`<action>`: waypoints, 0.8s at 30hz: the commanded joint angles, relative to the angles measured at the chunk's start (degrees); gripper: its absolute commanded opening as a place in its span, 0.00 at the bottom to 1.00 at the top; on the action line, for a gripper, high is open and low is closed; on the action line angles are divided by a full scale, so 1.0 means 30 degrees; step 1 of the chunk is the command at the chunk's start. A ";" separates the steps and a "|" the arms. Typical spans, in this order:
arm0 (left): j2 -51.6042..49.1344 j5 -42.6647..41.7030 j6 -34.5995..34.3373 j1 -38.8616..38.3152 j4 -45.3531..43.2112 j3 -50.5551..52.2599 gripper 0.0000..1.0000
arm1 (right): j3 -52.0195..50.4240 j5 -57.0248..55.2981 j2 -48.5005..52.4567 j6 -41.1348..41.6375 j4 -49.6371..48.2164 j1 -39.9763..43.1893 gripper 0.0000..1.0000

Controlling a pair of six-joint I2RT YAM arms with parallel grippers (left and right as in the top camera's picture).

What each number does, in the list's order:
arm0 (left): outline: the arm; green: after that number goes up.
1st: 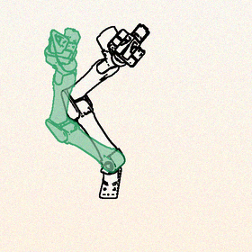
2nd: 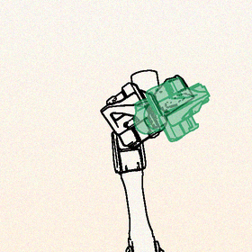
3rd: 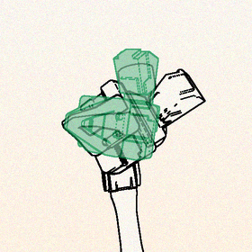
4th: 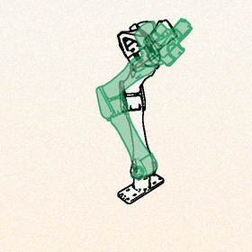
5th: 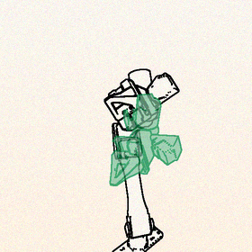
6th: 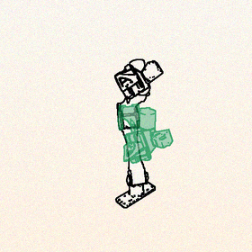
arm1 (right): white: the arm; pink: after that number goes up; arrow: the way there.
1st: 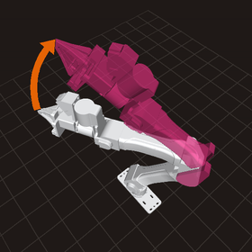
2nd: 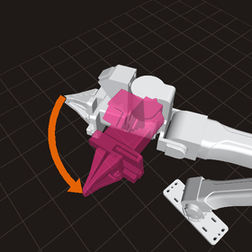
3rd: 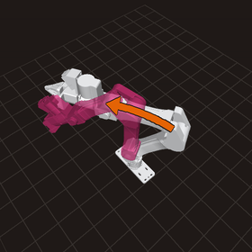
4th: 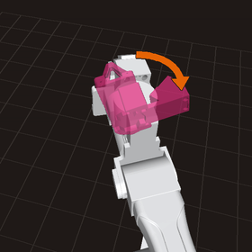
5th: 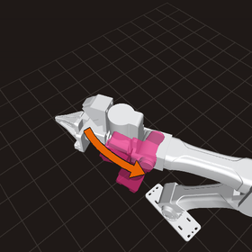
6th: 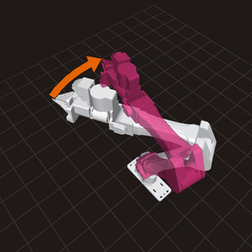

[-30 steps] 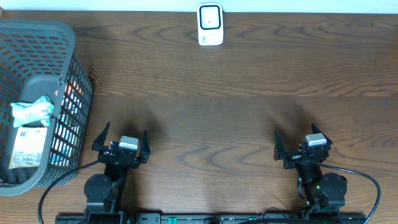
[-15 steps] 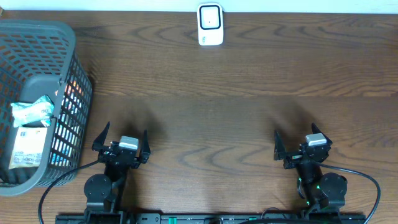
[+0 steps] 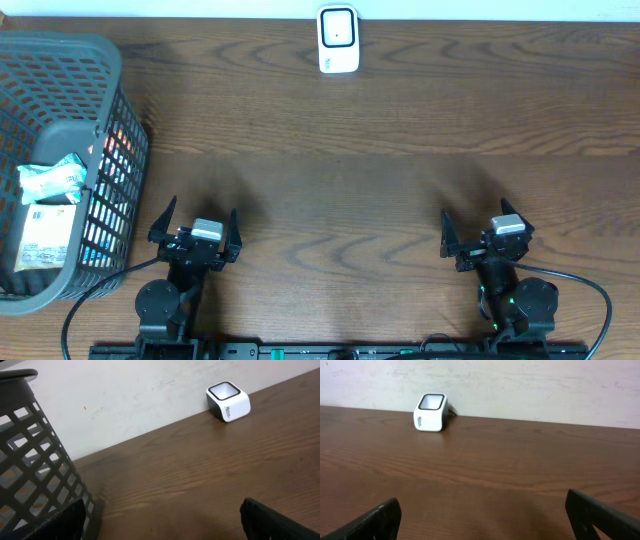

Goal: Scan the item barcode

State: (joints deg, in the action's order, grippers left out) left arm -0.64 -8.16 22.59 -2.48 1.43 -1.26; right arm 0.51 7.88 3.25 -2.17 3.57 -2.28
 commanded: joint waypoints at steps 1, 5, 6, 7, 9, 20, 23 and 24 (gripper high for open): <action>0.0102 0.0102 0.0240 -0.0073 0.0627 0.0342 0.98 | -0.0066 -0.0087 -0.0080 -0.0233 0.0022 -0.0109 0.99; 0.0102 0.0095 0.0240 -0.0073 0.0619 0.0342 0.97 | -0.0066 -0.0087 -0.0080 -0.0233 0.0022 -0.0117 0.99; 0.0102 0.0102 0.0240 -0.0073 0.0619 0.0342 0.98 | -0.0066 -0.0087 -0.0080 -0.0233 0.0022 -0.0109 0.99; 0.0102 0.0095 0.0240 -0.0073 0.0619 0.0342 0.98 | -0.0066 -0.0087 -0.0080 -0.0233 0.0022 -0.0109 0.99; 0.0102 0.0095 0.0240 -0.0073 0.0619 0.0342 0.98 | -0.0066 -0.0087 -0.0080 -0.0233 0.0022 -0.0109 0.99; 0.0102 -0.0058 0.0117 -0.0080 0.0335 0.0342 0.98 | -0.0066 -0.0087 -0.0080 -0.0233 0.0022 -0.0109 0.99; 0.0102 -0.0044 -0.0918 -0.0073 -0.0386 0.0328 0.98 | -0.0066 -0.0080 -0.0080 -0.0233 0.0022 -0.0109 0.99; 0.0095 -0.0044 -0.1319 -0.0073 -0.0517 0.0248 0.98 | -0.0066 -0.0087 -0.0080 -0.0233 0.0022 -0.0109 0.99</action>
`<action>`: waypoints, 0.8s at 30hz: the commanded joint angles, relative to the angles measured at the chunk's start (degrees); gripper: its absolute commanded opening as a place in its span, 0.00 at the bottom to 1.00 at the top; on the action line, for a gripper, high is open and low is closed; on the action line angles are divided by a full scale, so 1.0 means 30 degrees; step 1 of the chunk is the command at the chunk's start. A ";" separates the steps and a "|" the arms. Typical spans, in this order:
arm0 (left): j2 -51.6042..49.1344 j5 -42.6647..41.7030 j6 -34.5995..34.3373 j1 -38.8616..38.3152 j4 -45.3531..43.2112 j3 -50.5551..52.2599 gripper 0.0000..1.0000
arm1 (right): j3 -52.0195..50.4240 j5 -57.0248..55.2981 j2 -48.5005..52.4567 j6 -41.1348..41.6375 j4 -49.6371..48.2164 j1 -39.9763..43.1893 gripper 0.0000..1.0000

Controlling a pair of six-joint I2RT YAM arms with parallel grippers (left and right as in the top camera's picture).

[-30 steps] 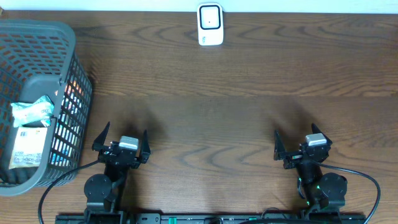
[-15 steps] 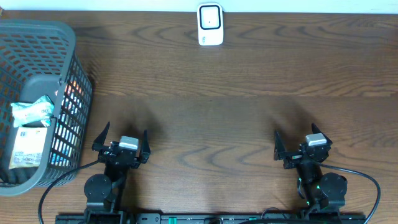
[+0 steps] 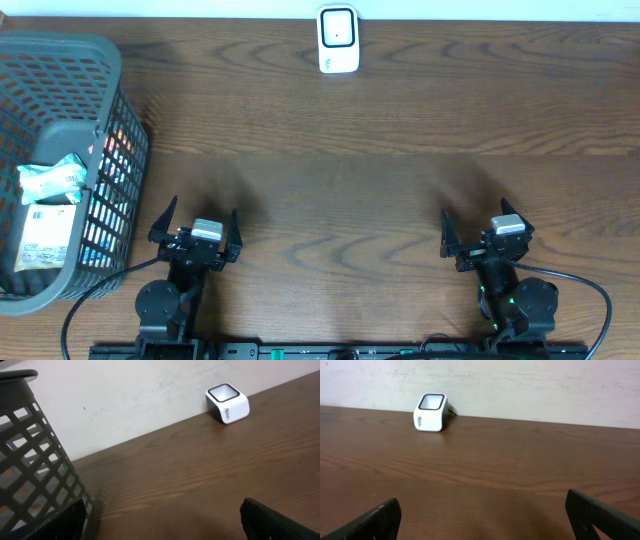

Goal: Scan the item barcode

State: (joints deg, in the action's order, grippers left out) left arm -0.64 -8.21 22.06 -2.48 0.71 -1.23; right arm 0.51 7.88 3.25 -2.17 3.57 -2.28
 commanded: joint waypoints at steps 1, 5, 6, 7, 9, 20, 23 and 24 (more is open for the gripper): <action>0.0080 -0.0029 -0.1406 -0.0073 -0.0277 0.0138 0.98 | -0.0066 -0.0087 -0.0080 -0.0226 0.0022 -0.0109 0.99; -0.0707 -0.0044 -0.2441 -0.0073 -0.0277 -0.0656 0.98 | -0.0066 -0.0087 -0.0080 -0.0233 0.0022 -0.0109 0.99; -0.1013 -0.0044 -0.2608 -0.0073 -0.0277 -0.0903 0.98 | -0.0066 -0.0087 -0.0080 -0.0233 0.0022 -0.0109 0.99; -0.1399 -0.0109 -0.2696 -0.0073 -0.0270 -0.1239 0.97 | -0.0066 -0.0087 -0.0080 -0.0226 0.0022 -0.0109 0.99; -0.2433 -0.0474 -0.2878 -0.0073 -0.0270 -0.2106 0.98 | -0.0066 -0.0087 -0.0080 -0.0233 0.0022 -0.0117 0.99; -1.0790 -0.3628 -0.3650 -0.0080 0.0554 -0.9712 0.98 | -0.0066 -0.0087 -0.0080 -0.0233 0.0022 -0.0109 0.99; -1.3114 -0.3628 -0.4116 -0.0080 0.2441 -1.2568 0.98 | -0.0066 -0.0087 -0.0080 -0.0233 0.0022 -0.0109 0.99; -1.3828 -0.3643 -0.4146 -0.0080 0.3235 -1.3522 0.98 | -0.0066 -0.0087 -0.0080 -0.0233 0.0022 -0.0109 0.99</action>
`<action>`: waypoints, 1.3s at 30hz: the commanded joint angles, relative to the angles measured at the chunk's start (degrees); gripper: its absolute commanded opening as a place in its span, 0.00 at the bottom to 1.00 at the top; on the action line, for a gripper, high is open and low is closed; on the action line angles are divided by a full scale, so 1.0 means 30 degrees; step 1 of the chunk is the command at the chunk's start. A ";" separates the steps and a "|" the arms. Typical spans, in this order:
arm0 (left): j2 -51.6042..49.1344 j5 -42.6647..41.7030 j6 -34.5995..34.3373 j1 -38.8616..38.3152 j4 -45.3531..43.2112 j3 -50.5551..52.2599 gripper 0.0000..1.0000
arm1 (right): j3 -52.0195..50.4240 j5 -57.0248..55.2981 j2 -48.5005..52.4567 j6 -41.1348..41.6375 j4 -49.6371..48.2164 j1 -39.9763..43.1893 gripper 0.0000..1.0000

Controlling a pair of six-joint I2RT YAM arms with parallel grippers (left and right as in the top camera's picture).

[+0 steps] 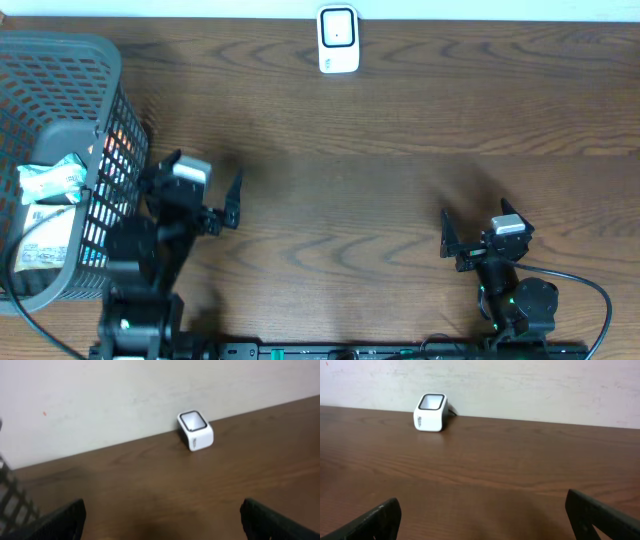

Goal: Scan the item barcode
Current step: 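Reach the left gripper into the basket and grasp a small white-blue pack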

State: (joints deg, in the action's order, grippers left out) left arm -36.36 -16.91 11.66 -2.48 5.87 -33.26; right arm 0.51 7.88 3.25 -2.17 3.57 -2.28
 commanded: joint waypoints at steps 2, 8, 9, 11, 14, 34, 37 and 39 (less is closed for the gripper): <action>-0.3504 -0.0721 -0.0852 -0.0080 0.3606 -0.5107 0.98 | -0.0066 -0.0087 -0.0080 -0.0233 0.0022 -0.0109 0.99; -0.8109 -0.0721 -0.0860 -0.0080 1.0528 -1.2633 0.97 | -0.0066 -0.0087 -0.0080 -0.0233 0.0022 -0.0117 0.99; -0.8721 -0.0736 -0.0860 -0.0080 1.1482 -1.3777 0.98 | -0.0066 -0.0087 -0.0080 -0.0226 0.0022 -0.0109 0.99; -0.9792 -0.1348 -0.0852 -0.0080 1.2932 -1.5854 0.97 | -0.0066 -0.0087 -0.0080 -0.0233 0.0022 -0.0109 0.99; -1.0331 -0.1647 -0.0831 -0.0073 1.3209 -1.7019 0.97 | -0.0066 -0.0087 -0.0080 -0.0233 0.0022 -0.0109 0.99; -1.0812 0.2229 -0.6776 0.5982 0.8903 -1.8374 0.97 | -0.0066 -0.0087 -0.0080 -0.0233 0.0022 -0.0117 0.99; -1.1409 0.2237 -0.7883 0.8524 0.9326 -1.9205 0.98 | -0.0066 -0.0087 -0.0080 -0.0233 0.0022 -0.0109 0.99; -1.1679 0.2324 -0.8699 0.9996 0.9530 -1.9278 0.98 | -0.0066 -0.0087 -0.0080 -0.0233 0.0022 -0.0117 0.99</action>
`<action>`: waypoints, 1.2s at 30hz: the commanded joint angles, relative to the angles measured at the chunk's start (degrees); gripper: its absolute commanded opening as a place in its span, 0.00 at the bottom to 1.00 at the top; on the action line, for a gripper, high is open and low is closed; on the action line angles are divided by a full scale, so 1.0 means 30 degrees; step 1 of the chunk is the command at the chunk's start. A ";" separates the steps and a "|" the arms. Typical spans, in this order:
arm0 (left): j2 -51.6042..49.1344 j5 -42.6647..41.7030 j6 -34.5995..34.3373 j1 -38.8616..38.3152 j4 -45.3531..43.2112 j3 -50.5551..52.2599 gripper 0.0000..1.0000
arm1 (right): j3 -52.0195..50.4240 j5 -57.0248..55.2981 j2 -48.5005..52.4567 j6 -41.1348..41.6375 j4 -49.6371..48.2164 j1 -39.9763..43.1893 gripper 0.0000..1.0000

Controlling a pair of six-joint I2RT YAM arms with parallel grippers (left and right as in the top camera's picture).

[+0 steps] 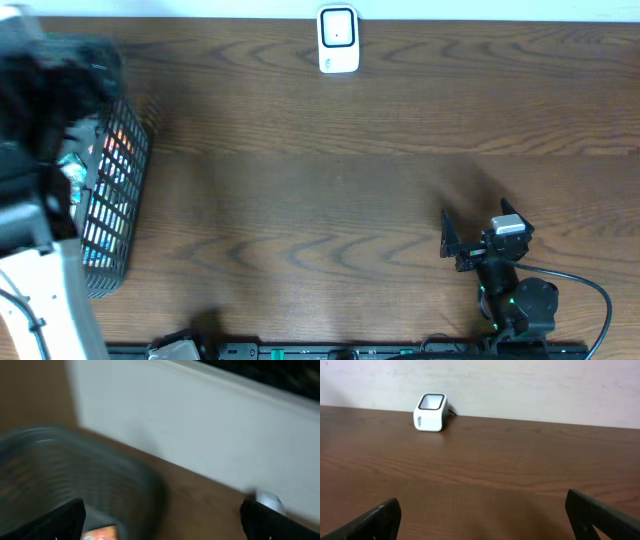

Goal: Scan the item barcode
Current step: 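Reach the left gripper into the basket and grasp a small white-blue pack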

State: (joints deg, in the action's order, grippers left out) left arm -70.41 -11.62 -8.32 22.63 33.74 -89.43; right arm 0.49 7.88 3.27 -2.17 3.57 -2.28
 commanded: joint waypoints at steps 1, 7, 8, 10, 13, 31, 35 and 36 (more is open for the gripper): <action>-0.0488 0.0736 -0.2463 0.2244 0.0466 -0.0554 0.98 | -0.0058 -0.0087 -0.0087 -0.0233 0.0022 -0.0109 0.99; -0.2251 0.4175 -0.4634 0.4641 0.3169 -0.0401 0.98 | -0.0058 -0.0080 -0.0087 -0.0233 0.0022 -0.0109 0.99; -0.2550 0.4677 -0.4634 0.4648 0.3483 -0.0364 1.00 | -0.0058 -0.0087 -0.0087 -0.0233 0.0022 -0.0109 0.99; -0.3118 0.5734 -0.4656 0.4648 0.4065 -0.0299 0.97 | -0.0058 -0.0087 -0.0087 -0.0226 0.0022 -0.0109 0.99; -0.4430 0.7176 -0.4823 0.4648 0.4794 -0.0299 0.94 | -0.0058 -0.0087 -0.0087 -0.0233 0.0022 -0.0109 0.99; -1.1285 0.6892 -0.5843 0.4641 0.7402 -0.0204 0.75 | -0.0058 -0.0087 -0.0087 -0.0233 0.0022 -0.0109 0.99; -1.2291 0.6528 -0.5836 0.4648 0.7395 -0.0175 0.75 | -0.0058 -0.0087 -0.0087 -0.0233 0.0022 -0.0109 0.99; -1.2473 0.6528 -0.5836 0.4641 0.7388 -0.0146 0.74 | -0.0058 -0.0087 -0.0087 -0.0233 0.0022 -0.0109 0.99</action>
State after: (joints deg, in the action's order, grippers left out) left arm -105.84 8.69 -24.80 36.34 55.57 -90.08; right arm 0.51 7.88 3.27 -2.17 3.57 -2.28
